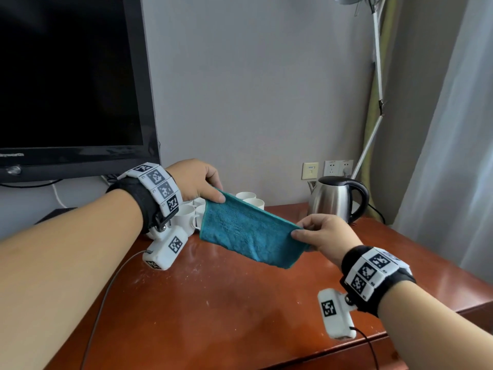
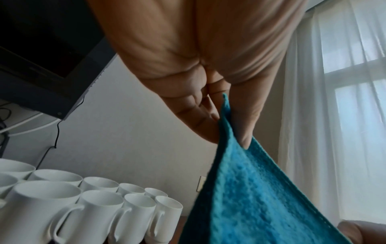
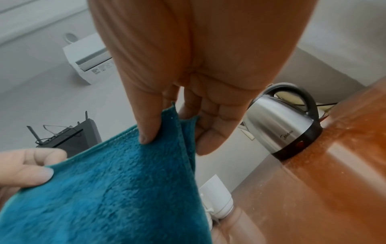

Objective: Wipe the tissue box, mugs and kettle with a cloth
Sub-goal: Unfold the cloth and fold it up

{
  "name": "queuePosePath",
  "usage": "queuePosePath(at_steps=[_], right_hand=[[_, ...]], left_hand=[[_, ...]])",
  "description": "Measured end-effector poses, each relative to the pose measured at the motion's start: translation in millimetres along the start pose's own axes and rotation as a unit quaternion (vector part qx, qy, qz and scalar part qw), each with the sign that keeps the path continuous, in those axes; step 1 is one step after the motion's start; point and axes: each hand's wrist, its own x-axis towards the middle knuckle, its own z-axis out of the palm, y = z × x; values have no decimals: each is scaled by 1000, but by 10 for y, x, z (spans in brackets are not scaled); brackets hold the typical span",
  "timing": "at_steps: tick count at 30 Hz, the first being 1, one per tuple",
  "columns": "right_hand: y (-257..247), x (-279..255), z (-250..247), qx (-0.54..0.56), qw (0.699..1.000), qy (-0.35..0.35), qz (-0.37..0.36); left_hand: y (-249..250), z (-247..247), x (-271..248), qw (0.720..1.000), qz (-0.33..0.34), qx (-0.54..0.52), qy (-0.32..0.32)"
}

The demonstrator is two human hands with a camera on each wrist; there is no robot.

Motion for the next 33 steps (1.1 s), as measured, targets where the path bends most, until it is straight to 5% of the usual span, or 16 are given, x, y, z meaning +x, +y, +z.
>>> queuePosePath(at_steps=[13, 17, 22, 25, 28, 33], right_hand=[[161, -154, -193, 77, 996, 27, 43], [167, -211, -245, 116, 989, -40, 78], [183, -175, -387, 75, 979, -125, 141], [328, 5, -358, 16, 985, -56, 165], [519, 161, -233, -217, 965, -11, 148], [546, 157, 17, -247, 954, -89, 144]], left_hand=[[-207, 407, -118, 989, -39, -135, -46], [-328, 613, -151, 928, -100, -316, -170], [-405, 806, -111, 901, -104, -349, -238], [-366, 1066, 60, 954, -93, -232, -167], [-282, 1264, 122, 991, -62, 22, -113], [-243, 1425, 30, 956, -35, 46, -286]])
